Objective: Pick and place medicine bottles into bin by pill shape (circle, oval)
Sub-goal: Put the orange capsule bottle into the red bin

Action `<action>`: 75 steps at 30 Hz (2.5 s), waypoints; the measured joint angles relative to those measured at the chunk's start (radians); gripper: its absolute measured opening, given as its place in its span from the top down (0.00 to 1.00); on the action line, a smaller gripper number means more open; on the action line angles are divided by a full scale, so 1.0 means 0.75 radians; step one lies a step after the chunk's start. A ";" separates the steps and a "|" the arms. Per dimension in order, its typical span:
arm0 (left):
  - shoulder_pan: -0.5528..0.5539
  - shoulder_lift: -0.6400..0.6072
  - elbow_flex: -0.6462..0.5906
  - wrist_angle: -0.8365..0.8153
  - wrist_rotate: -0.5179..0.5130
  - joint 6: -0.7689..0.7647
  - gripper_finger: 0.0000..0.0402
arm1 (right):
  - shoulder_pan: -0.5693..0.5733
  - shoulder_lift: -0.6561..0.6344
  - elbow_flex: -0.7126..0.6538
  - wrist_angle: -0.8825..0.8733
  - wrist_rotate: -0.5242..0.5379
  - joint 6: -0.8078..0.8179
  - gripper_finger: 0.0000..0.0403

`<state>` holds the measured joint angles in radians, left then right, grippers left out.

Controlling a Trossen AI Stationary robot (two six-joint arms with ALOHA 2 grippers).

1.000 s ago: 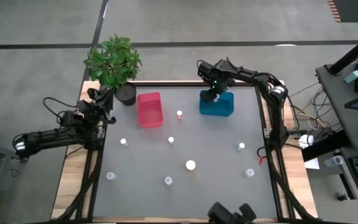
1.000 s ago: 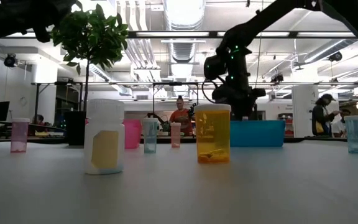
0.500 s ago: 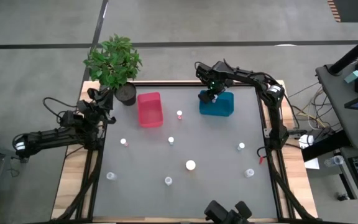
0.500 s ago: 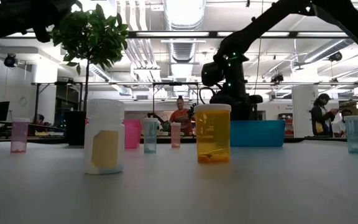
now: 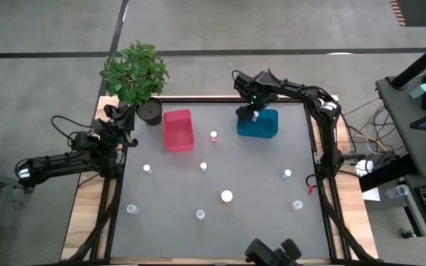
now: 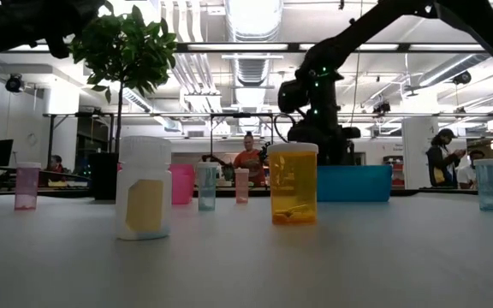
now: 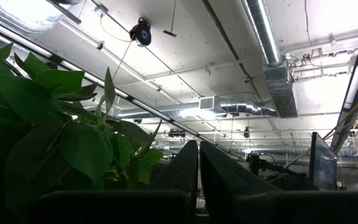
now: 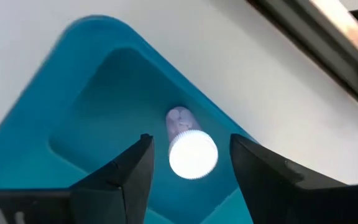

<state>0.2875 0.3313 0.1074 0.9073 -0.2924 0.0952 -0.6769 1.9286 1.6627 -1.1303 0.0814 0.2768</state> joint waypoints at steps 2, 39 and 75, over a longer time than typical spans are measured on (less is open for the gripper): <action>0.000 0.000 0.000 0.000 0.000 0.000 1.00 | 0.000 -0.029 0.000 -0.001 0.000 0.007 0.50; -0.002 0.137 0.000 0.004 0.171 -0.336 1.00 | 0.930 -1.389 -1.586 2.045 0.139 -0.663 0.50; -0.388 0.958 0.659 0.028 0.281 -0.534 1.00 | 0.932 -2.024 -1.948 2.340 -0.054 -0.872 0.50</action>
<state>-0.0033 1.0496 0.6013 0.9285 -0.0816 -0.3057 0.0219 0.4105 0.2016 0.6248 0.0406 -0.3771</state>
